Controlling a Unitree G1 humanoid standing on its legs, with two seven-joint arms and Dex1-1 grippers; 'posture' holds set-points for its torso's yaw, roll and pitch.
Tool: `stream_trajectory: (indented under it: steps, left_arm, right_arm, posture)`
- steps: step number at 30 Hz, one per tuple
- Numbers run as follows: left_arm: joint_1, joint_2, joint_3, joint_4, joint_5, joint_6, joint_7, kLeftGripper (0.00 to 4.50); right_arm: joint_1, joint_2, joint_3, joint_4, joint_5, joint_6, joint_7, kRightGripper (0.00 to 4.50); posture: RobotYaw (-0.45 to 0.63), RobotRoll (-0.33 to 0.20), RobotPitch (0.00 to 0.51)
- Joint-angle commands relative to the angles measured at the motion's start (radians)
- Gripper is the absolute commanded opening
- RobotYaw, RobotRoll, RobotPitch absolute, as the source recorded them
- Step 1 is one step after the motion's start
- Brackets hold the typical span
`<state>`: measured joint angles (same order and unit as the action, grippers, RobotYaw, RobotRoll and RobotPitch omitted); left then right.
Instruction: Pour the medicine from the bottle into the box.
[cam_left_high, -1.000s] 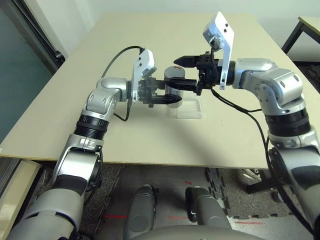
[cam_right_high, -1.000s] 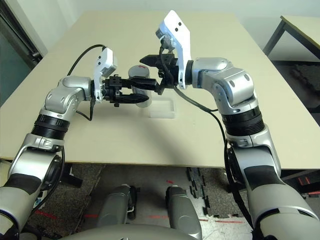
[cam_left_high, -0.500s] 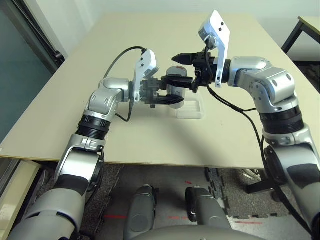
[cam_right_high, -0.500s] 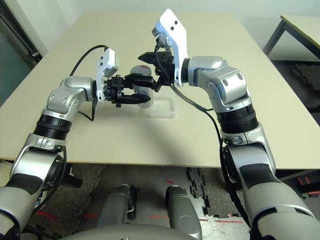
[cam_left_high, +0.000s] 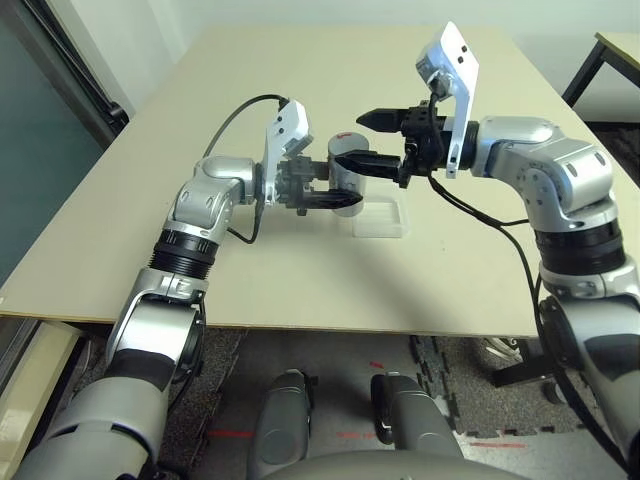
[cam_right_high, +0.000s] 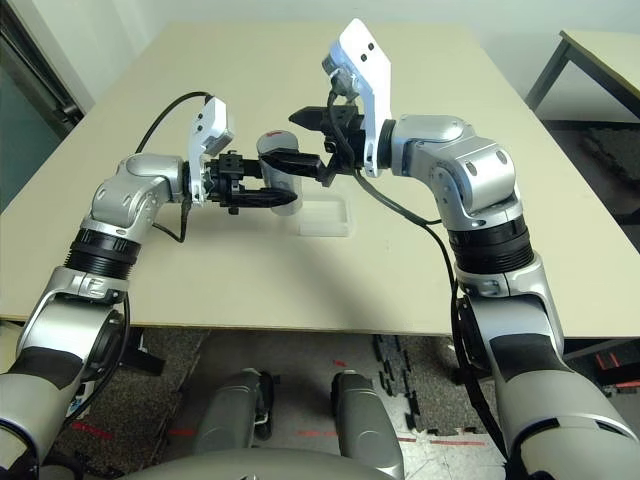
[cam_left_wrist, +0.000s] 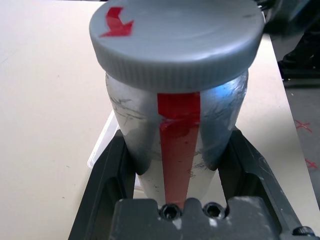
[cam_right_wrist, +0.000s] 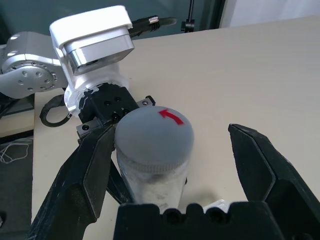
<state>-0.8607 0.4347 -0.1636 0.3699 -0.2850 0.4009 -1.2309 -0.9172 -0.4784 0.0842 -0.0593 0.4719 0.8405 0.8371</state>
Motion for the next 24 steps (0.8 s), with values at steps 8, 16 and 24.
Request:
stream_trajectory:
  steps: [8,16,24]
  left_arm:
    - [-0.013,0.003,0.0,0.011,0.005,-0.015,-0.009,2.46]
    - [-0.021,0.008,0.004,0.029,0.008,-0.022,-0.013,2.46]
    - [-0.029,0.007,0.004,0.052,0.012,-0.034,-0.013,2.46]
  right_arm:
    - [0.032,-0.052,-0.05,-0.019,0.014,0.02,-0.016,4.5]
    - [0.046,-0.087,-0.094,-0.014,0.035,0.036,-0.02,4.5]
    - [0.039,-0.095,-0.096,-0.075,0.116,0.127,0.002,4.5]
  posture:
    - [0.05,0.0,0.088]
    - [0.04,0.0,0.09]
    - [0.04,0.0,0.088]
